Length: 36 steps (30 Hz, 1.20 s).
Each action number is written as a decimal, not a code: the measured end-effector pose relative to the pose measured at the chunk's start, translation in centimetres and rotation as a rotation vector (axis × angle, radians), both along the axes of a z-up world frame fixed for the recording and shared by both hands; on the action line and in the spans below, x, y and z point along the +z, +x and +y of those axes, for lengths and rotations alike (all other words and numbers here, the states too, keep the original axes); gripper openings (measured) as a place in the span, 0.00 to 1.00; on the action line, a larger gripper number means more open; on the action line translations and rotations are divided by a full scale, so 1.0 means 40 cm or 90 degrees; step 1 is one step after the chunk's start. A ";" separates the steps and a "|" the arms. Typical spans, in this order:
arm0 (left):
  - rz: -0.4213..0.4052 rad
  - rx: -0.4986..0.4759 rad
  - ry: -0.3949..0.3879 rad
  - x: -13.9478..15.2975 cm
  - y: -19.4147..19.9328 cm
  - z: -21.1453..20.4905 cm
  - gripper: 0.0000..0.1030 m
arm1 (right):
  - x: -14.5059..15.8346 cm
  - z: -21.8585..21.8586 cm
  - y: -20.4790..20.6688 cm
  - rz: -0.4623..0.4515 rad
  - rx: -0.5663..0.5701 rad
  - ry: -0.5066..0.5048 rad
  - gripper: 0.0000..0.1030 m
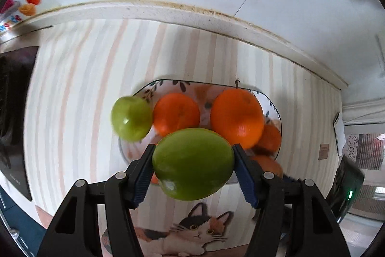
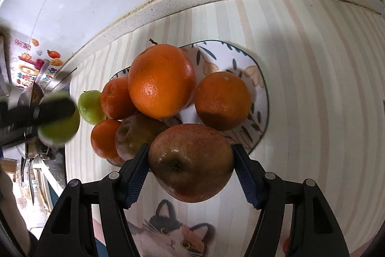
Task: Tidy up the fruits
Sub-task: 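Carry the green and red apples onto the plate and open both tools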
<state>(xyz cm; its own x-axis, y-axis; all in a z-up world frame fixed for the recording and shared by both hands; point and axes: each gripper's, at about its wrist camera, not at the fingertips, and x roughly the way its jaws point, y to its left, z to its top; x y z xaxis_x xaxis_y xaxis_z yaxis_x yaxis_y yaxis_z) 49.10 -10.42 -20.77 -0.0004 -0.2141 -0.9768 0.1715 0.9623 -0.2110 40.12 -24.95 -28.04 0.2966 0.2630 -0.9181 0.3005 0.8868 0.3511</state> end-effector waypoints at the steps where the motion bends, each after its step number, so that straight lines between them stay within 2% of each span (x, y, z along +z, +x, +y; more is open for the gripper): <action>1: 0.013 -0.004 -0.001 -0.017 0.013 -0.006 0.59 | -0.004 0.004 0.005 0.002 0.000 -0.001 0.68; 8: 0.072 -0.008 0.006 -0.102 0.029 -0.026 0.59 | -0.012 0.005 0.001 0.006 -0.003 -0.001 0.68; 18: 0.070 -0.029 0.017 -0.121 0.022 -0.049 0.59 | -0.015 -0.005 0.006 0.019 -0.008 0.008 0.69; 19: 0.071 -0.026 0.011 -0.119 0.022 -0.047 0.60 | -0.014 -0.006 0.006 0.019 -0.009 0.008 0.70; 21: 0.072 -0.022 -0.008 -0.115 0.024 -0.043 0.72 | -0.010 -0.007 0.005 0.019 -0.010 0.008 0.72; 22: 0.072 -0.019 -0.012 -0.111 0.025 -0.041 0.75 | -0.009 -0.006 0.008 0.016 -0.011 0.009 0.75; 26: 0.051 -0.020 -0.015 -0.085 0.024 -0.033 0.81 | 0.005 -0.007 0.006 0.011 -0.013 0.009 0.80; 30: 0.011 -0.020 -0.009 -0.038 0.005 -0.006 0.81 | 0.043 -0.005 -0.009 -0.004 -0.003 0.002 0.86; 36: -0.078 0.007 0.029 0.051 -0.062 0.073 0.81 | 0.124 0.008 -0.047 -0.022 0.028 -0.070 0.93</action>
